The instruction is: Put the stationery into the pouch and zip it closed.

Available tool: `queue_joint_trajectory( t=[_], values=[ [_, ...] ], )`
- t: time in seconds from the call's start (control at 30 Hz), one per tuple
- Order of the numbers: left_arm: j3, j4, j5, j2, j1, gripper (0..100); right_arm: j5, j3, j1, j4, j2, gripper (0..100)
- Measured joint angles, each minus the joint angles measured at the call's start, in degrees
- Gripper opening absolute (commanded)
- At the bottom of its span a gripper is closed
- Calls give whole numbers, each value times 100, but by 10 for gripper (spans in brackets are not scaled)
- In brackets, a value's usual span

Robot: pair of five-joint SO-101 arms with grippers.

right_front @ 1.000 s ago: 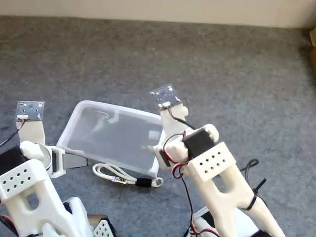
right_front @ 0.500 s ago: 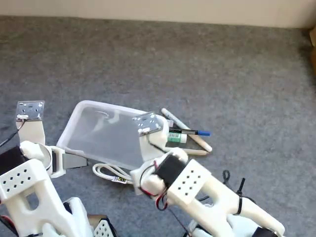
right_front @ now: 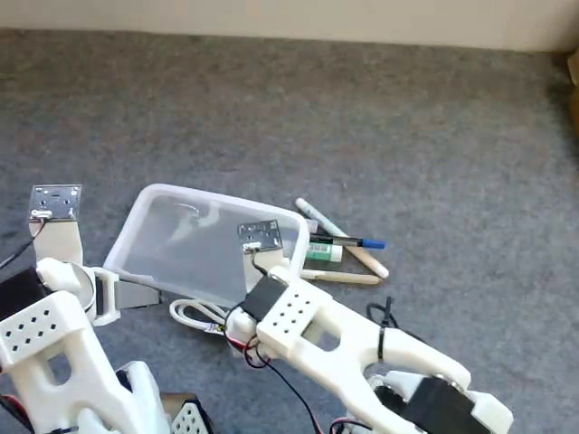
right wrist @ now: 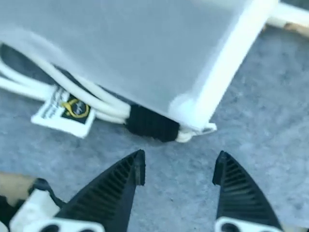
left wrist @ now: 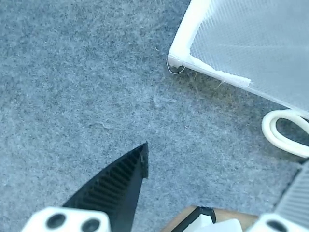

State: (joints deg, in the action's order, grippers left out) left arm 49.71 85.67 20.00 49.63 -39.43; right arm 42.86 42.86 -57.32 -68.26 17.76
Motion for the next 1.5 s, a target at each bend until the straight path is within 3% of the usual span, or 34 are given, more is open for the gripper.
queue_joint_trajectory(
  t=[0.47, 0.83, 1.03, 1.33, 1.5],
  values=[
    [0, 0, 0, 0, 0, 425, 220, -26, 62, 1134, -413, 228],
    [0, 0, 0, 0, 0, 425, 246, -70, 220, 1257, -879, 228],
    [0, 0, 0, 0, 0, 425, 62, -123, 220, 633, -879, 228],
    [0, 0, 0, 0, 0, 425, -1301, -44, 958, -440, -897, 228],
    [0, 0, 0, 0, 0, 425, -1477, -44, 1099, -844, -571, 228]
  ],
)
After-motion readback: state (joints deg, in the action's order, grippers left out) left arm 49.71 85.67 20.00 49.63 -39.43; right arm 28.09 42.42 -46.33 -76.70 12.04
